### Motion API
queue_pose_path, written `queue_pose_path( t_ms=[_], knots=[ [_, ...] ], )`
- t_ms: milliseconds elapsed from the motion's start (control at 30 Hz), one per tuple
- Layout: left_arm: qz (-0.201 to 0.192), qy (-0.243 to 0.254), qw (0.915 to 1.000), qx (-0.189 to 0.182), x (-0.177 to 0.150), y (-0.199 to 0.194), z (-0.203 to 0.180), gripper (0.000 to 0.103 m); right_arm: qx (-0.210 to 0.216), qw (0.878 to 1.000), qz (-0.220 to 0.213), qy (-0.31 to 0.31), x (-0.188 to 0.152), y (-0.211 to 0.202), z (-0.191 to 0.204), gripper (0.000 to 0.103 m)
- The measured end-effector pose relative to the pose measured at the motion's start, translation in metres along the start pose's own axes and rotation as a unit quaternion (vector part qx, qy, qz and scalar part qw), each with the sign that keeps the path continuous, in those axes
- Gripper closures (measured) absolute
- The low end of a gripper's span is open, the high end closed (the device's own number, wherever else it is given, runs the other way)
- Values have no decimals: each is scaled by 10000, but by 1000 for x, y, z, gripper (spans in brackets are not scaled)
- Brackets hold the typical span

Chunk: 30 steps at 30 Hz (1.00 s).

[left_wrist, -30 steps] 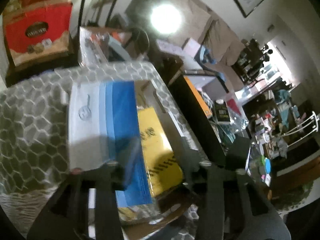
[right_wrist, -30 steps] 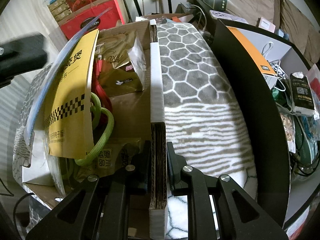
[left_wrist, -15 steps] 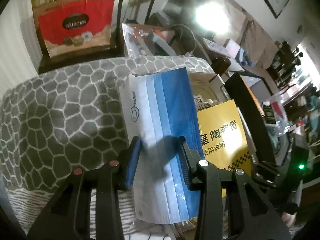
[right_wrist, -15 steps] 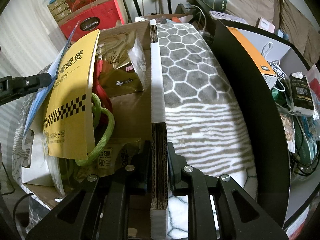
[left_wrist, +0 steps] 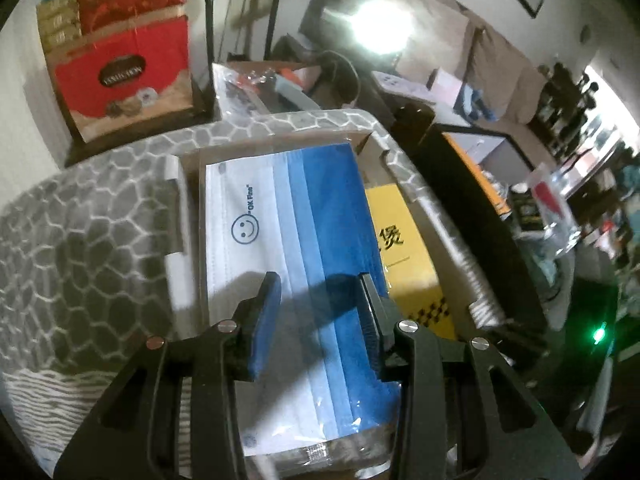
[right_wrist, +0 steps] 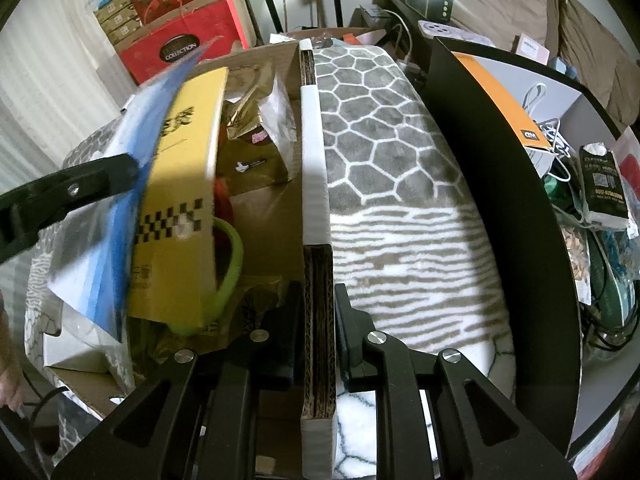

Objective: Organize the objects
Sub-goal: 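Lower the mask pack into the box with the left gripper and release, then press the mask pack flat in the box with the left gripper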

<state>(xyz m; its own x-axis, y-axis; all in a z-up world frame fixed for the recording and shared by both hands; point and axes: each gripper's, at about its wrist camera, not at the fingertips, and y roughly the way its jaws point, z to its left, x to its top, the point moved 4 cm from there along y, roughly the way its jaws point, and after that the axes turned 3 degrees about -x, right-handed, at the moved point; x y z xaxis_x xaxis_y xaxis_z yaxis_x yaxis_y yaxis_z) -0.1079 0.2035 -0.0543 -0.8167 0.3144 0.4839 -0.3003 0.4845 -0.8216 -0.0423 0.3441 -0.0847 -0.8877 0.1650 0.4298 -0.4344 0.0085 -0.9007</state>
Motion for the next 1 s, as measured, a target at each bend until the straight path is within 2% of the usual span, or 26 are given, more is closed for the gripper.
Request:
queue_pose_path(
  t_ms=[133,467,667,733,800,900,1000],
  knots=[
    [164,-359,9985,-390,2,5,-1,68,25,10000,0,16,-1,1,0,87],
    [298,-83,9993,-201,-22,-2,0,68,-3,10000,-9,0,-1,0,-1,87],
    [305,-137,9985,-433,-21,-13,3,67,82,9999,-20,74,0,-4,-3,87],
    [218,-104,9984,-511,-19,-22,0,58,47,9999,-115,76,2,-10,-5,85],
    [44,-15,9987,-502,-16,-34,-3,49,3,9997,-212,86,5,-18,-8,78],
    [-186,25,9986,-488,-13,-51,-2,39,-75,9994,-322,66,9,-27,-10,76],
    [-438,-50,9979,-474,-12,-70,4,20,-102,9992,-383,28,9,-34,-10,74]
  ],
)
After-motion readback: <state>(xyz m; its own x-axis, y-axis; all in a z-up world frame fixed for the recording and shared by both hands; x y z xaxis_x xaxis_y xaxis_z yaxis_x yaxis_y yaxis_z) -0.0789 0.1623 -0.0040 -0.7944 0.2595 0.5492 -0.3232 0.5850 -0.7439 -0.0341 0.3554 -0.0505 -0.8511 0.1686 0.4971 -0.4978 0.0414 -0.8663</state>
